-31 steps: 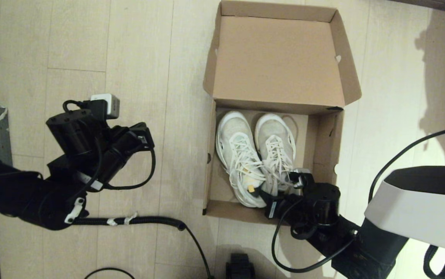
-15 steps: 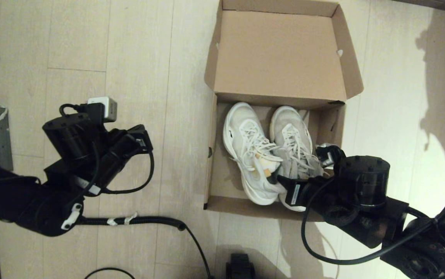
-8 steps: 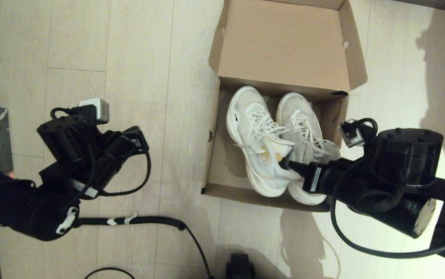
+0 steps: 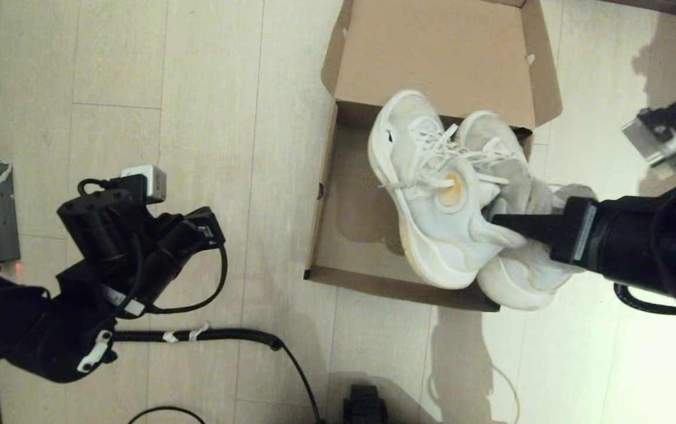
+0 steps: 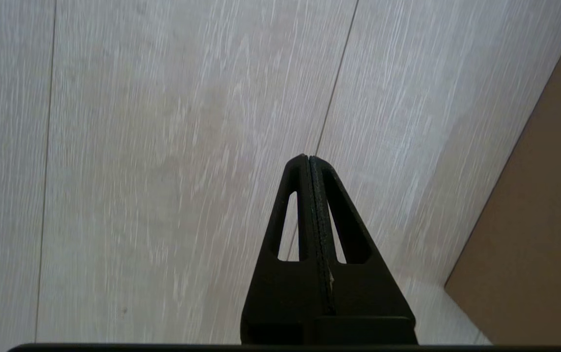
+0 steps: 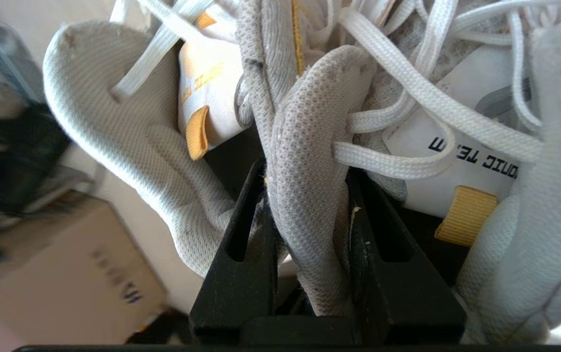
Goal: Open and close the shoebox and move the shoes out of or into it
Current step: Put the shoes out of the shoe box
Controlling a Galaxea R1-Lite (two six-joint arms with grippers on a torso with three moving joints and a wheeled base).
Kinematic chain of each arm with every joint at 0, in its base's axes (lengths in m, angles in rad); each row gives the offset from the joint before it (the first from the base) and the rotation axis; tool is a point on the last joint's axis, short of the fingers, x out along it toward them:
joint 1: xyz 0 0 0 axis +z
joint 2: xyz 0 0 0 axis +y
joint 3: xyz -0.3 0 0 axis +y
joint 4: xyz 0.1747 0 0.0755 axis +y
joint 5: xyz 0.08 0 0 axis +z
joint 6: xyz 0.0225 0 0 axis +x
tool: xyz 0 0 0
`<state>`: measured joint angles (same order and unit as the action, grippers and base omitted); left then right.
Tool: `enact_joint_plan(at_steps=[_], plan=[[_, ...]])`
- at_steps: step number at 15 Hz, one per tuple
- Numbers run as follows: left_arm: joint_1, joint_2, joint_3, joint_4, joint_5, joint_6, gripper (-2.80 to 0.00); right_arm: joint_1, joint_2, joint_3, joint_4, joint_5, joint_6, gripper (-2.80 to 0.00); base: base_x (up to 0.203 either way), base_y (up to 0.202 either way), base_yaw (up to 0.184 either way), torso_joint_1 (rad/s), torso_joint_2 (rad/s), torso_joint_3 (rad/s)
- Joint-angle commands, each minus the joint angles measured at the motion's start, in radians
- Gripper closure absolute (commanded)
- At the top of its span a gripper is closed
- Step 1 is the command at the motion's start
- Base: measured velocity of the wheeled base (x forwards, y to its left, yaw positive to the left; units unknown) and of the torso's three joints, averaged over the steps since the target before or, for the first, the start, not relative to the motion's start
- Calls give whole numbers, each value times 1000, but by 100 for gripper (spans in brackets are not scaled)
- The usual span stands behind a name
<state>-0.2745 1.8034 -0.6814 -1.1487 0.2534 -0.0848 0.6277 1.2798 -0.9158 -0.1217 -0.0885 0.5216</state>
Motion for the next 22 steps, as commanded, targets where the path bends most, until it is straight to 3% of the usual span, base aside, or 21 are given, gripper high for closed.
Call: enact_joint_plan(at_steps=[1, 6, 8, 10, 12, 16, 20, 22], plan=[[1, -10, 14, -5, 3, -18, 0, 1, -102, -55, 104, 1, 10, 0, 0, 0, 0, 0, 0, 0], [3, -23, 47, -6, 32, -35, 0, -33, -228, -137, 248, -10, -7, 0, 0, 0, 0, 0, 0, 0], [3, -30, 64, -6, 32, -37, 0, -88, -282, -130, 281, -12, -128, 0, 0, 0, 0, 0, 0, 0], [2, -32, 90, -6, 32, -48, 0, -197, -330, -99, 291, -13, -261, 0, 0, 0, 0, 0, 0, 0], [3, -42, 106, -6, 32, -53, 0, -299, -346, -78, 293, -13, -313, 0, 0, 0, 0, 0, 0, 0], [6, -62, 114, -6, 26, -88, 0, -500, -296, -62, 254, -12, -333, 0, 0, 0, 0, 0, 0, 0], [27, -48, 100, -6, 20, -95, 0, -727, -163, -87, 83, -11, -326, 0, 0, 0, 0, 0, 0, 0], [29, -46, 112, -6, 20, -97, 0, -799, -102, -97, 1, -11, -321, 0, 0, 0, 0, 0, 0, 0]])
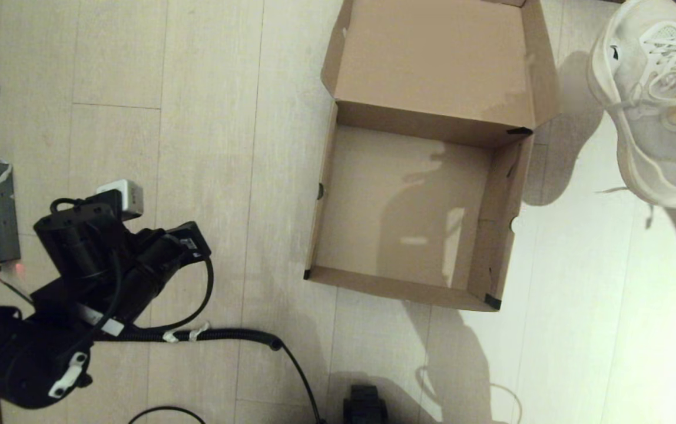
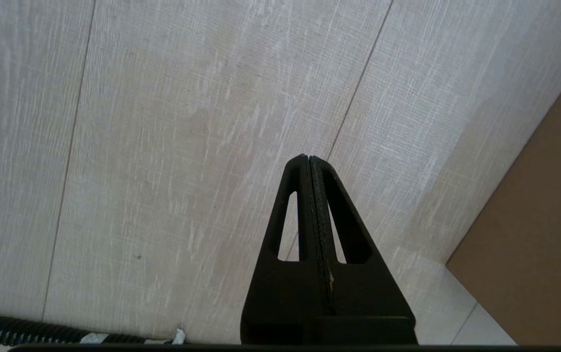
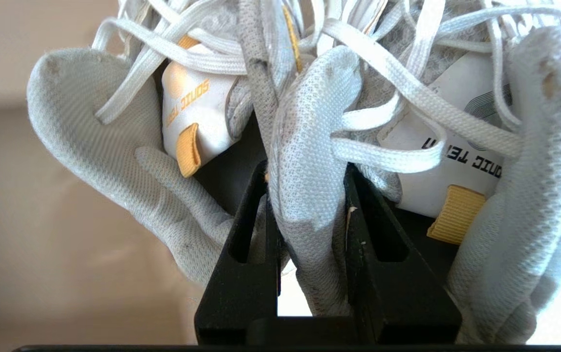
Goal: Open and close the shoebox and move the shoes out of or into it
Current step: Put the shoes out of the shoe box
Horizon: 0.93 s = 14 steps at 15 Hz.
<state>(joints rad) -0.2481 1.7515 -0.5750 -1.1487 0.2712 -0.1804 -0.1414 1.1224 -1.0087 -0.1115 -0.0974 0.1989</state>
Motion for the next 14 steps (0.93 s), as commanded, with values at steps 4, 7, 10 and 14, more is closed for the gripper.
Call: enact_joint_plan(at_steps=[4, 7, 10, 14], plan=[[4, 10, 10, -6, -27, -24, 0, -87, 155, 0, -59, 18, 4, 0, 0, 0, 0, 0, 0, 0], [4, -9, 6, -6, -29, -22, 0, -86, 271, 4, -122, 73, 12, 0, 0, 0, 0, 0, 0, 0], [4, -12, 6, -6, -29, -21, 0, -86, 404, 9, -240, 84, 13, 0, 0, 0, 0, 0, 0, 0], [4, 0, 3, -6, -29, -17, 0, -85, 481, 47, -339, 125, 16, 0, 0, 0, 0, 0, 0, 0]])
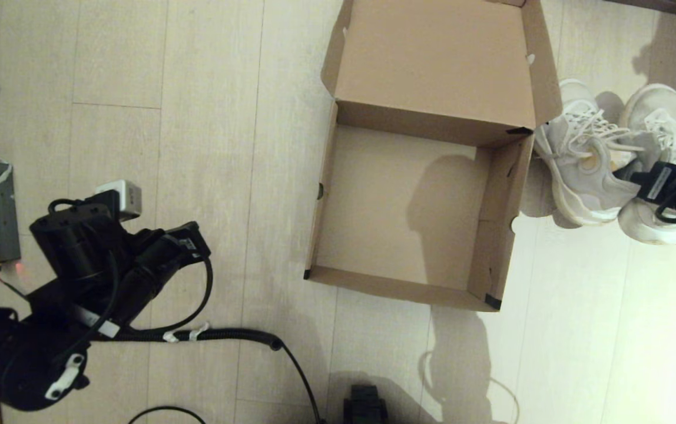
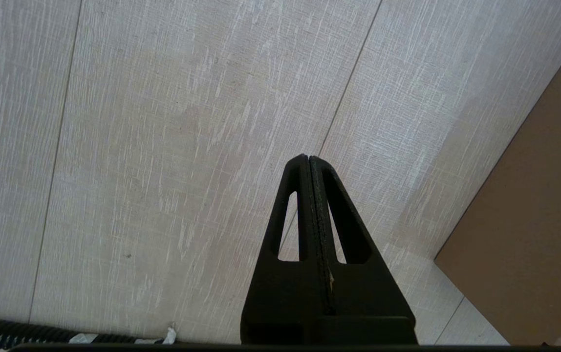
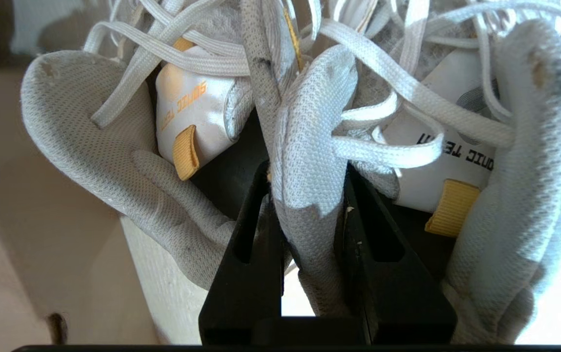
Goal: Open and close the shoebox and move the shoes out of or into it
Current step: Put the shoes out of the shoe box, then close the shoe box
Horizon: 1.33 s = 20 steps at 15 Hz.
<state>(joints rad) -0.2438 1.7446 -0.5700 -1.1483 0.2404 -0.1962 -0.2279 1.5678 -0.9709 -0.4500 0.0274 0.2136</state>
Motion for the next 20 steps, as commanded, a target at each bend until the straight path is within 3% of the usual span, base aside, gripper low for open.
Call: enact_joint_plan(at_steps=[1, 4, 5, 6, 11, 13, 14, 15, 20], plan=[[-1, 9, -4, -7, 0, 0, 0, 4, 47, 16, -2, 14, 3, 0, 0, 0, 0, 0, 0, 0], [0, 5, 3, -7, 0, 0, 0, 5, 66, 16, -4, 34, 5, 0, 0, 0, 0, 0, 0, 0], [0, 9, 7, -7, 2, 0, 0, 5, 66, 15, -4, 32, 4, -246, 0, 0, 0, 0, 0, 0], [-2, 7, 9, -7, 2, -1, 0, 5, 65, 15, -3, 29, 6, -280, 0, 0, 0, 0, 0, 0], [-2, -2, 10, -7, 2, 11, 0, 2, 46, 23, -1, 20, 6, -280, 0, 0, 0, 0, 0, 0], [-3, -1, -3, -7, -1, 43, 0, 2, -19, 30, 4, 22, 8, -280, 0, 0, 0, 0, 0, 0], [-11, 8, -29, -7, -10, 46, 0, 5, -56, 33, 8, 24, 8, -26, 0, 0, 0, 0, 0, 0], [-25, 29, -67, -6, -24, 54, 0, 30, -85, 31, 10, 26, 8, 0, 0, 0, 0, 0, 0, 0], [-105, 188, -244, -5, -38, 156, 0, 193, -32, -6, 1, 27, 31, 0, 0, 0, 0, 0, 0, 0]])
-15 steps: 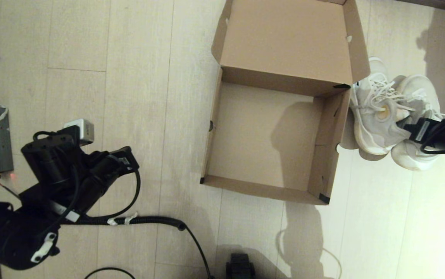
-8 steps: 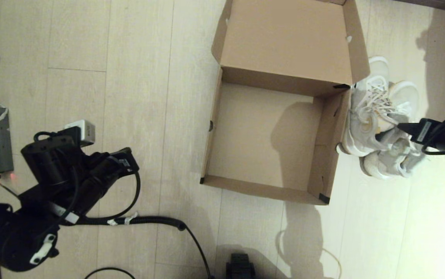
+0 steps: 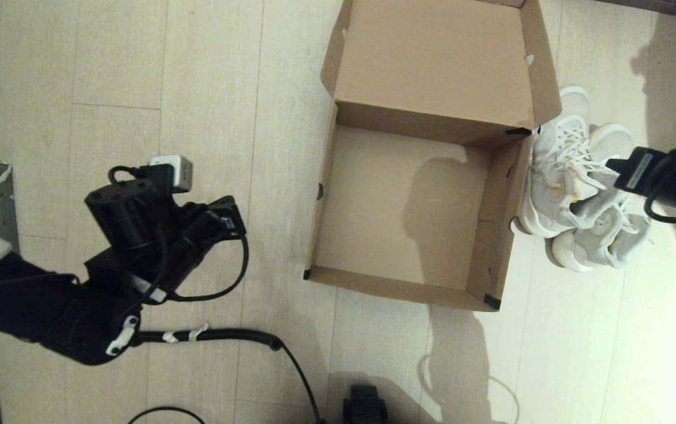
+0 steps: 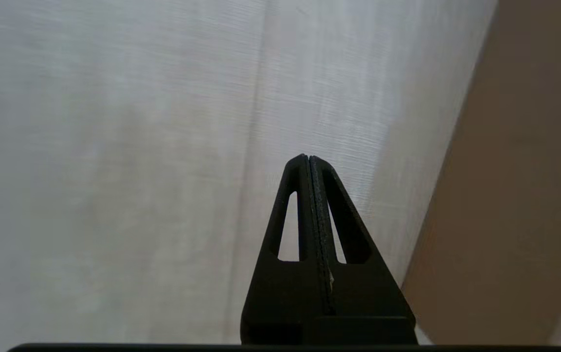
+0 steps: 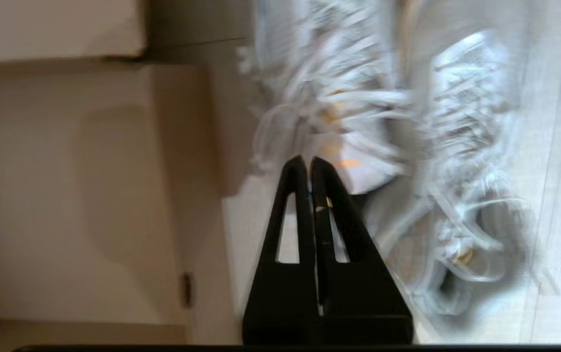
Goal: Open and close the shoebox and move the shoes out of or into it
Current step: Close the shoe box
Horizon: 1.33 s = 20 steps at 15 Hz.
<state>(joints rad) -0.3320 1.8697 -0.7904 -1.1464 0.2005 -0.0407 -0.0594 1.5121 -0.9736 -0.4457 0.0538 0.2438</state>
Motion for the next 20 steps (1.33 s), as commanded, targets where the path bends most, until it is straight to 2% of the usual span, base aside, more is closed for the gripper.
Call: enact_joint_plan(at_steps=[1, 6, 10, 14, 17, 20], plan=[[-27, 108, -41, -9, 1, 2, 0, 42, 67, -5, -7, 1, 8, 0, 0, 0, 0, 0, 0, 0], [-92, 258, -186, -60, 10, 11, 0, 85, 250, -3, -258, -36, 19, 0, 0, 0, 0, 0, 0, 0], [-116, 316, -223, -63, 14, 29, 0, 120, 326, -29, -400, -42, 49, 0, 0, 0, 0, 0, 0, 0], [-147, 333, -244, -65, 13, 47, 0, 125, 357, -59, -408, -42, 69, 0, 0, 0, 0, 0, 0, 0], [-179, 332, -247, -64, 13, 48, 0, 131, 386, -93, -409, -46, 128, 0, 0, 0, 0, 0, 0, 0], [-205, 332, -239, -65, 16, 48, 0, 161, 409, -137, -409, -72, 144, 0, 0, 0, 0, 0, 0, 0]])
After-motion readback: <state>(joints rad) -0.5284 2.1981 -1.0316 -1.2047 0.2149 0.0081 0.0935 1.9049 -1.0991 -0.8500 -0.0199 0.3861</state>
